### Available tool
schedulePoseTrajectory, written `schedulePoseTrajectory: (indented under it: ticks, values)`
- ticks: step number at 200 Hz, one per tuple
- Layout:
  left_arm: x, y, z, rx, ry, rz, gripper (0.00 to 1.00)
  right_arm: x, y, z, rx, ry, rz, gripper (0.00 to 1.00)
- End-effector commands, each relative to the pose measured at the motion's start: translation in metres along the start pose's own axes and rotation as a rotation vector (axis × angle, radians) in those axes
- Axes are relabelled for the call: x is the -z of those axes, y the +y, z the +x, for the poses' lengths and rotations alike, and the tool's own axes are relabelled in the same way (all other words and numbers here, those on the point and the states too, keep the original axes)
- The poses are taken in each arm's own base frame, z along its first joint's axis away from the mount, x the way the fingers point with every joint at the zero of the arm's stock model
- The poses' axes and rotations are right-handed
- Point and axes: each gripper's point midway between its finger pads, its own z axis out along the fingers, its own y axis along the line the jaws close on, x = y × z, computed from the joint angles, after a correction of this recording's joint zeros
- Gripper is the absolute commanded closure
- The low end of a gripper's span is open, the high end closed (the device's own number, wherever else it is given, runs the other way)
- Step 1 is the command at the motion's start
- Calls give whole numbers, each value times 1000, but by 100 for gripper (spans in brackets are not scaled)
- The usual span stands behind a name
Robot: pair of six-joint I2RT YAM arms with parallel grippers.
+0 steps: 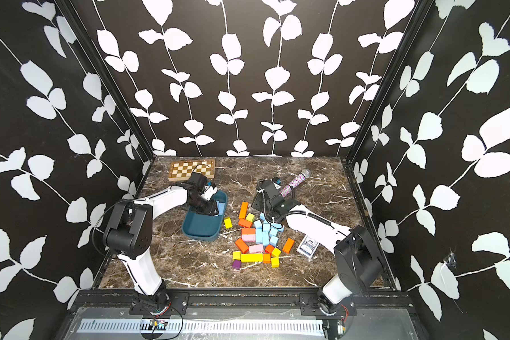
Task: Pick out the blue building blocks
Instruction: Place the building block in the storage box.
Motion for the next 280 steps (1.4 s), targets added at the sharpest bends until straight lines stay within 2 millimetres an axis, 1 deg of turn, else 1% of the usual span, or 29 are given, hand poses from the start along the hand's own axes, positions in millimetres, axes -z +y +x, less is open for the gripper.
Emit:
schedulePoseTrajectory:
  ticks: [1, 23, 56, 95, 131, 142, 170, 194, 226, 253, 280]
  values:
    - [14, -1, -2, -18, -41, -19, 64, 3, 2, -2, -29, -24, -6, 55]
    - [16, 2, -6, -21, -57, -38, 71, 2, 3, -3, -29, -23, -8, 55]
    - [17, 8, -16, -34, -70, -77, 71, 2, 4, -2, -27, -21, -10, 56]
    - [13, 10, -19, -25, -69, -81, 65, 2, 3, -2, -27, -23, -8, 55]
    - [11, 9, -22, -17, -74, -76, 53, 2, 3, -1, -29, -21, -10, 55]
    - [12, 9, -21, -18, -73, -76, 51, 3, 3, -1, -29, -22, -10, 55]
    - [19, 7, -18, -11, -83, -73, 51, 4, 3, -2, -29, -24, -10, 56]
    - [25, 4, -10, 0, -92, -60, 51, 4, 2, -1, -28, -22, -7, 56]
    - [21, -1, -5, 14, -104, -23, 54, 4, 0, 0, -29, -20, -4, 55]
    - [18, -2, -6, 21, -89, -11, 56, 5, 0, 0, -31, -19, -4, 56]
    - [14, -2, -10, 28, -88, -7, 60, 7, -2, 0, -32, -26, 0, 56]
